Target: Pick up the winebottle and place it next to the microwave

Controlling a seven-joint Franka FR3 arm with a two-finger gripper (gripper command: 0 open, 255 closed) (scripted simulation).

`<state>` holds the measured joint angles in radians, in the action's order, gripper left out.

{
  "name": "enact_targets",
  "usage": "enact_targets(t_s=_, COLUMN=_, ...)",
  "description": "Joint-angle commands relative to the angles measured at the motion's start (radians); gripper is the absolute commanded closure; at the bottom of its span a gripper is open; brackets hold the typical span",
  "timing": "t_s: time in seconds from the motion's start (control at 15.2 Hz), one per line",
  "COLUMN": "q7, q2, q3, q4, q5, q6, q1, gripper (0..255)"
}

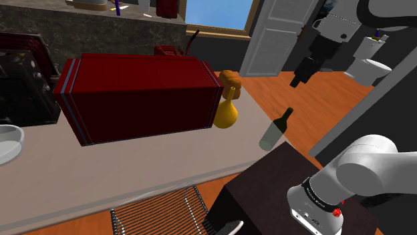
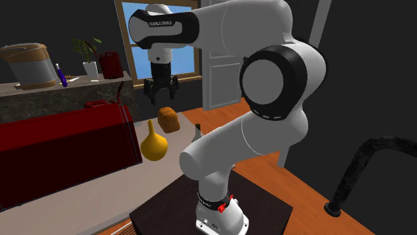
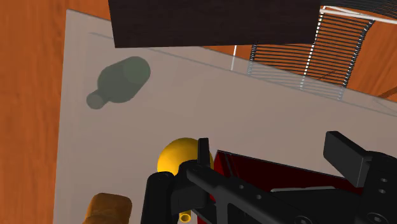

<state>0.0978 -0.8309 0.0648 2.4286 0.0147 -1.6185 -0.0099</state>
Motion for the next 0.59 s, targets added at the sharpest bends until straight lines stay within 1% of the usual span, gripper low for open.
enact_targets(t_s=0.0, q7=0.0, q2=0.0, q3=0.0, q4=0.0, q5=0.0, q6=0.0, q1=0.0, gripper=0)
enact_targets(t_s=0.26, q7=0.069, q2=-0.01, q3=0.059, q4=0.101, q5=-0.059, q6=-0.107, q1=-0.03, gripper=0)
enact_targets(t_s=0.53, q7=0.137, q2=0.006, q3=0.125, q4=0.184, q5=-0.121, q6=-0.224, q1=-0.066, gripper=0)
